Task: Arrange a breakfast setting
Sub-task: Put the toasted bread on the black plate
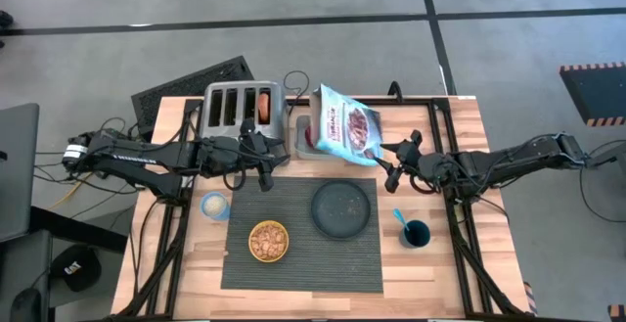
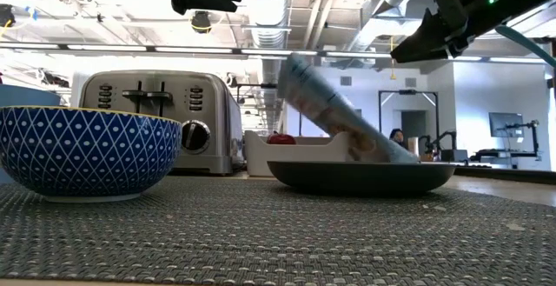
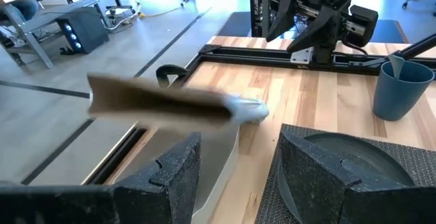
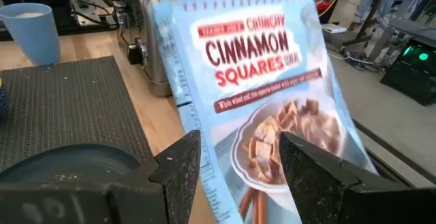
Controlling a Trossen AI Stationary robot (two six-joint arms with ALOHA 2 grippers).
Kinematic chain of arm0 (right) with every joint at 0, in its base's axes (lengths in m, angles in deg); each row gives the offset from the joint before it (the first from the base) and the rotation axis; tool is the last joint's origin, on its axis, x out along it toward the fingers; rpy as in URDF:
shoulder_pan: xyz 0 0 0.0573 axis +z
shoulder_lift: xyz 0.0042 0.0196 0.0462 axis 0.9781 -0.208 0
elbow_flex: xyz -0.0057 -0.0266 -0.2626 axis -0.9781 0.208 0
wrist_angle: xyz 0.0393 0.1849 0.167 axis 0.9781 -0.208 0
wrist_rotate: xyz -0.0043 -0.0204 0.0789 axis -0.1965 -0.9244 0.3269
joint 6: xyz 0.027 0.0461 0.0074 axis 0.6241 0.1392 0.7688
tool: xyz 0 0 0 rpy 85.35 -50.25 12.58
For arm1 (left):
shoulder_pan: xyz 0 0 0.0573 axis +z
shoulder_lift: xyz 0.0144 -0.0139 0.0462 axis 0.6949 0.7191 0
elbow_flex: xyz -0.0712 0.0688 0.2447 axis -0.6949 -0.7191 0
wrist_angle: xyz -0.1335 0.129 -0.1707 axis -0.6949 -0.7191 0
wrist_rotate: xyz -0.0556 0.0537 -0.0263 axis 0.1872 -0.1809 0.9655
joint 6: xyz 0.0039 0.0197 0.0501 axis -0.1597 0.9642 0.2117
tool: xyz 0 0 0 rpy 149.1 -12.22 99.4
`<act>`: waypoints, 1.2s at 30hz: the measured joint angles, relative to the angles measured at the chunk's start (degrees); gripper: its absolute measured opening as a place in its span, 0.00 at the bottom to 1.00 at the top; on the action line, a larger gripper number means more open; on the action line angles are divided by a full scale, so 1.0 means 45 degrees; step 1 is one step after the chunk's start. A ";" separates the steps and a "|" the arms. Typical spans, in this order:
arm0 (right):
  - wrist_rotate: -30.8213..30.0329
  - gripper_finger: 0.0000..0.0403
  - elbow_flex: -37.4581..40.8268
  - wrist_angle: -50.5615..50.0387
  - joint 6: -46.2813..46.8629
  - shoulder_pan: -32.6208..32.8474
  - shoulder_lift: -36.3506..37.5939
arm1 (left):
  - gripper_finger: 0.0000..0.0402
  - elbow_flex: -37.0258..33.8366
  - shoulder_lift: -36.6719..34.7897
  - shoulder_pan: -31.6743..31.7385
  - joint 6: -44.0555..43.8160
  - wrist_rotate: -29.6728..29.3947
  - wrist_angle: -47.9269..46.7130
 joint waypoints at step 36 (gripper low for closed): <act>0.0071 0.57 0.0000 0.1674 -0.0069 0.1321 -0.2916 | 0.46 -0.2550 0.0000 -0.1883 -0.0988 0.1359 0.2837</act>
